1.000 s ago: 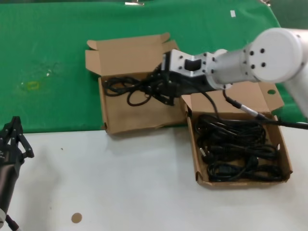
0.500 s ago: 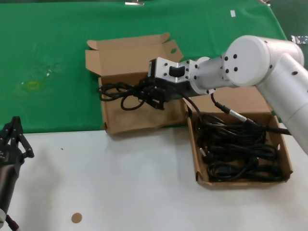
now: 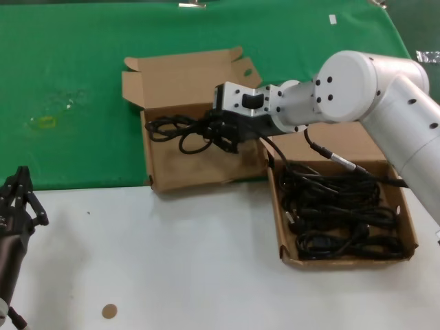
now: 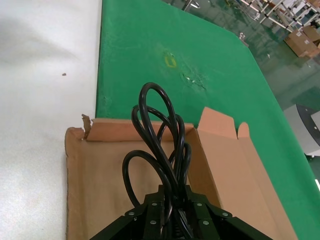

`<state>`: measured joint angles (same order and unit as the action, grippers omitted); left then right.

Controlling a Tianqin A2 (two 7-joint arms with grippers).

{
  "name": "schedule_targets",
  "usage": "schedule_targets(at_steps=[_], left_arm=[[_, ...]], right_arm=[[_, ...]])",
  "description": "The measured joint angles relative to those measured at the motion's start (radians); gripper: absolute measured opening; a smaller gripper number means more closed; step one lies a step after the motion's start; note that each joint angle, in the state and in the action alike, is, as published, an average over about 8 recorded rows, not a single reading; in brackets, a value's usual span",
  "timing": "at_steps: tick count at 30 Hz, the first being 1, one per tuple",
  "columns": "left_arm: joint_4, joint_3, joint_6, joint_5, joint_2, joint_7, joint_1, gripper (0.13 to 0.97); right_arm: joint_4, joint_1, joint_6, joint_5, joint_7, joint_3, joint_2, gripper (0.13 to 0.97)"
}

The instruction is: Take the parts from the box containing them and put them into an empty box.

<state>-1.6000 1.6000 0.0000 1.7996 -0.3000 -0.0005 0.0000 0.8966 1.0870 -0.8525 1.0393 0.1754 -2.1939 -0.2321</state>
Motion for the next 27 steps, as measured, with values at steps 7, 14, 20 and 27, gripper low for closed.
schedule_targets(at_steps=[7, 14, 20, 27], left_arm=[[0.000, 0.000, 0.000, 0.000, 0.000, -0.001, 0.000, 0.152], [0.000, 0.000, 0.000, 0.000, 0.000, 0.000, 0.000, 0.152], [0.000, 0.000, 0.000, 0.000, 0.000, 0.000, 0.000, 0.152], [0.000, 0.000, 0.000, 0.000, 0.000, 0.000, 0.000, 0.154]], right_arm=[[-0.022, 0.009, 0.013, -0.010, -0.010, 0.000, 0.003, 0.229], [-0.032, 0.011, 0.020, -0.015, -0.019, 0.000, 0.002, 0.267], [-0.014, 0.005, 0.017, -0.016, -0.013, 0.005, -0.005, 0.350], [0.026, -0.006, 0.012, -0.017, 0.007, 0.014, -0.018, 0.477]])
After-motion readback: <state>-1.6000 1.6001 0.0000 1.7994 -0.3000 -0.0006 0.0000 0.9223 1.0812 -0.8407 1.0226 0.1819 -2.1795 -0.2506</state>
